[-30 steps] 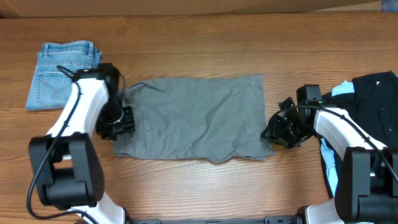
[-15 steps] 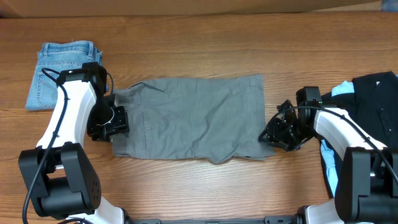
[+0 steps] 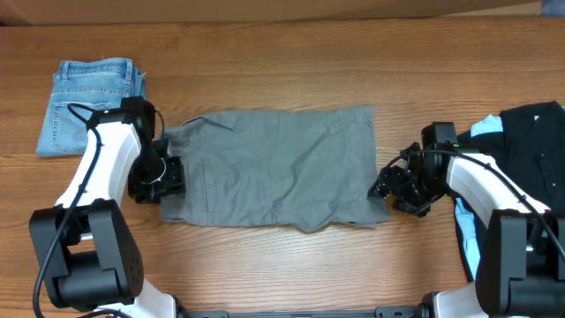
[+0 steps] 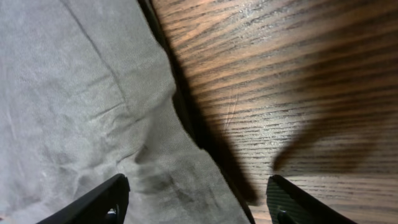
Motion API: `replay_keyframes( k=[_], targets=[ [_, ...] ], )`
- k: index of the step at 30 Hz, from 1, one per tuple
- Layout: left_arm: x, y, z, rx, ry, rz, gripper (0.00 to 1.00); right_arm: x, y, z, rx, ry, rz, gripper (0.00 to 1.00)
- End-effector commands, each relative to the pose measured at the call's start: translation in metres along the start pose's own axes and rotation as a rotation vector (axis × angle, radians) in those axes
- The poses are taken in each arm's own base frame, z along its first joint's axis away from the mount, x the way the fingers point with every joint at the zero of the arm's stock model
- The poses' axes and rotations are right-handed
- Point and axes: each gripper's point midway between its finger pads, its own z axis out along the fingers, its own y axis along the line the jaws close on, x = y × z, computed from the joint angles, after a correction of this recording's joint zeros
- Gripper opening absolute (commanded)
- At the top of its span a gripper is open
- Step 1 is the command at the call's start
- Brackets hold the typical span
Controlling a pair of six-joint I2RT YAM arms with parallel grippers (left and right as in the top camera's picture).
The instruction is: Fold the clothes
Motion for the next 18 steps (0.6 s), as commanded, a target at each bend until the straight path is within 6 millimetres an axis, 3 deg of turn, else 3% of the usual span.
replay_keyframes(
  k=[1, 8, 12, 18],
  targets=[
    [-0.011, 0.006, -0.011, -0.029, -0.062, -0.046, 0.57, -0.002, 0.004, -0.007, -0.016, -0.028, -0.010, 0.75],
    [-0.009, 0.011, -0.008, -0.058, -0.056, -0.045, 0.60, -0.002, 0.004, -0.007, -0.017, -0.027, -0.009, 0.76],
    [-0.001, 0.019, 0.005, -0.094, -0.032, -0.049, 0.60, 0.000, 0.004, -0.007, -0.015, -0.020, -0.001, 0.76],
    [0.004, 0.015, 0.017, -0.069, -0.019, -0.048, 0.46, 0.000, 0.003, -0.007, -0.014, -0.017, 0.000, 0.76]
  ],
)
